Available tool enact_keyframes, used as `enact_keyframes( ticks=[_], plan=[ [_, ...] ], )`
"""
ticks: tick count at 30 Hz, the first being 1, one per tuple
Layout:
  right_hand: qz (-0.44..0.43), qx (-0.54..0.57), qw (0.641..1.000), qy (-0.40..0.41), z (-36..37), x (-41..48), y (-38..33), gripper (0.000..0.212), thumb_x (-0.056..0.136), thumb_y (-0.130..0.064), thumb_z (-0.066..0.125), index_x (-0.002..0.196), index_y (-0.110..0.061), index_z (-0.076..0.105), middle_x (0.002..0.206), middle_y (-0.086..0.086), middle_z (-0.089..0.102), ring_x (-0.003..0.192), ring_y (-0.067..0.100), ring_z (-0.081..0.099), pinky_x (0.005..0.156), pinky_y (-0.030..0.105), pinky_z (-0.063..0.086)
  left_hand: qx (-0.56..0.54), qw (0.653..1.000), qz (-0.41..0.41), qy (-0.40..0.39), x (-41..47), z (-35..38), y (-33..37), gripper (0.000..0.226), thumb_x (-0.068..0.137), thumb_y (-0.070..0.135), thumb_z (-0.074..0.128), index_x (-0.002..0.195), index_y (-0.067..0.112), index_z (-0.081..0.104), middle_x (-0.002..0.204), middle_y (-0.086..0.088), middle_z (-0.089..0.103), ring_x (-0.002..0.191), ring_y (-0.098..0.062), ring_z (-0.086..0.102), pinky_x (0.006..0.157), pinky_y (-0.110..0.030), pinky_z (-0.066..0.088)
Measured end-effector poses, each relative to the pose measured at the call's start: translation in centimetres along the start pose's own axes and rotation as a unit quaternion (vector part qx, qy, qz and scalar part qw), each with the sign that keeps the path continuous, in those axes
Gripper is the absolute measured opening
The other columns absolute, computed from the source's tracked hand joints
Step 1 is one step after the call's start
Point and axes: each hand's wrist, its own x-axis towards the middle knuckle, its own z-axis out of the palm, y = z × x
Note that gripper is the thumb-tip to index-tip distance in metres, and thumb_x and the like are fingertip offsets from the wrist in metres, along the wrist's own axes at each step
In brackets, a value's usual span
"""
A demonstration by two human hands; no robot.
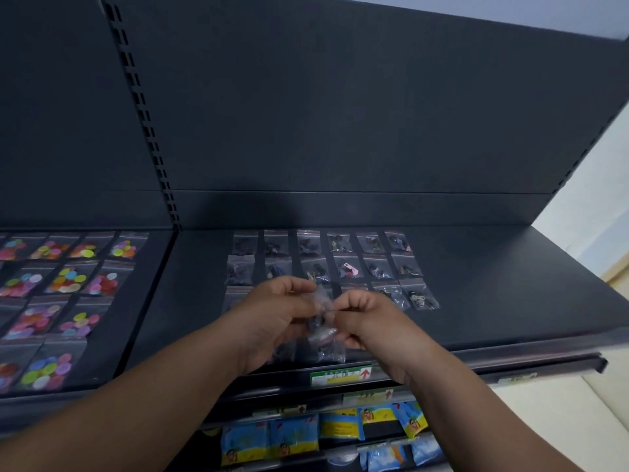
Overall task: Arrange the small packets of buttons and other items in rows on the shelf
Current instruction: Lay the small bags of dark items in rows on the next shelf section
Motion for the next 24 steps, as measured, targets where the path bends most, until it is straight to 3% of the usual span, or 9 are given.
enact_keyframes(
  ticks=[4,7,11,13,15,19,22,24],
  plan=[
    [-0.007,-0.006,1.000,-0.022,-2.0,-0.4,-0.3,0.017,0.086,-0.007,0.062,0.075,-0.019,0.063,0.075,-0.002,0.061,0.065,0.006,0.055,0.063,0.022,0.047,0.110,0.994,-0.012,-0.007,0.6,0.9,0.0,0.016,0.081,0.006,0.070,0.095,0.008,0.065,0.087,-0.006,0.071,0.078,-0.017,0.063,0.065,-0.026,0.051],
    [-0.010,0.009,1.000,-0.021,-3.2,-0.6,-0.6,0.019,0.089,-0.006,0.059,0.074,-0.017,0.061,0.074,0.001,0.059,0.055,0.004,0.050,0.050,0.019,0.047,0.169,0.985,-0.015,-0.018,1.0,2.3,-0.1,0.010,0.080,0.004,0.071,0.087,0.010,0.067,0.069,0.001,0.067,0.064,-0.012,0.057,0.057,-0.023,0.045],
    [0.000,0.062,0.998,-0.002,-4.8,-0.5,-0.4,0.010,0.091,-0.013,0.059,0.082,-0.018,0.062,0.061,-0.007,0.059,0.051,0.004,0.051,0.060,0.026,0.054,0.127,0.992,-0.004,-0.002,1.5,4.6,-0.3,0.012,0.083,-0.001,0.066,0.081,0.010,0.062,0.068,-0.004,0.062,0.061,-0.016,0.054,0.056,-0.026,0.046],
    [0.003,0.121,0.992,-0.026,-5.6,-0.5,0.0,0.007,0.090,-0.014,0.061,0.095,-0.018,0.062,0.068,-0.006,0.065,0.057,0.005,0.059,0.060,0.024,0.053,0.087,0.996,0.010,0.028,1.8,5.7,-0.5,0.014,0.084,-0.001,0.065,0.078,0.010,0.060,0.068,-0.008,0.062,0.062,-0.019,0.057,0.059,-0.029,0.048],
    [0.008,0.168,0.984,-0.059,-6.2,-0.7,0.2,0.022,0.087,-0.007,0.063,0.108,-0.012,0.059,0.079,0.003,0.069,0.063,0.011,0.065,0.059,0.023,0.052,0.048,0.998,0.011,0.044,1.8,6.6,-0.8,0.018,0.083,-0.004,0.064,0.076,0.011,0.057,0.070,-0.010,0.064,0.064,-0.019,0.062,0.057,-0.027,0.053],
    [-0.009,0.100,0.994,-0.035,-7.2,-0.6,0.6,0.030,0.080,0.007,0.063,0.103,-0.011,0.059,0.080,0.004,0.068,0.064,0.014,0.064,0.057,0.024,0.050,0.059,0.998,-0.018,0.025,1.8,7.8,-1.3,0.011,0.083,0.002,0.065,0.085,0.012,0.061,0.085,-0.012,0.069,0.073,-0.019,0.064,0.066,-0.029,0.054],
    [-0.026,-0.002,0.999,-0.044,-7.9,-0.4,0.5,0.030,0.077,0.011,0.061,0.095,-0.013,0.059,0.083,0.012,0.065,0.072,0.023,0.058,0.064,0.031,0.046,0.058,0.997,-0.036,0.033,1.8,8.6,-1.6,0.005,0.087,0.016,0.064,0.082,0.016,0.062,0.079,-0.008,0.066,0.069,-0.016,0.059,0.066,-0.028,0.050],
    [-0.024,-0.002,0.998,-0.060,-8.1,-0.5,0.5,0.029,0.079,0.011,0.062,0.093,-0.014,0.058,0.078,0.010,0.063,0.069,0.022,0.057,0.063,0.030,0.046,0.067,0.996,-0.033,0.048,1.9,8.9,-1.7,0.012,0.088,0.018,0.064,0.077,0.016,0.061,0.074,-0.005,0.065,0.062,-0.013,0.057,0.060,-0.025,0.049]
  ],
)
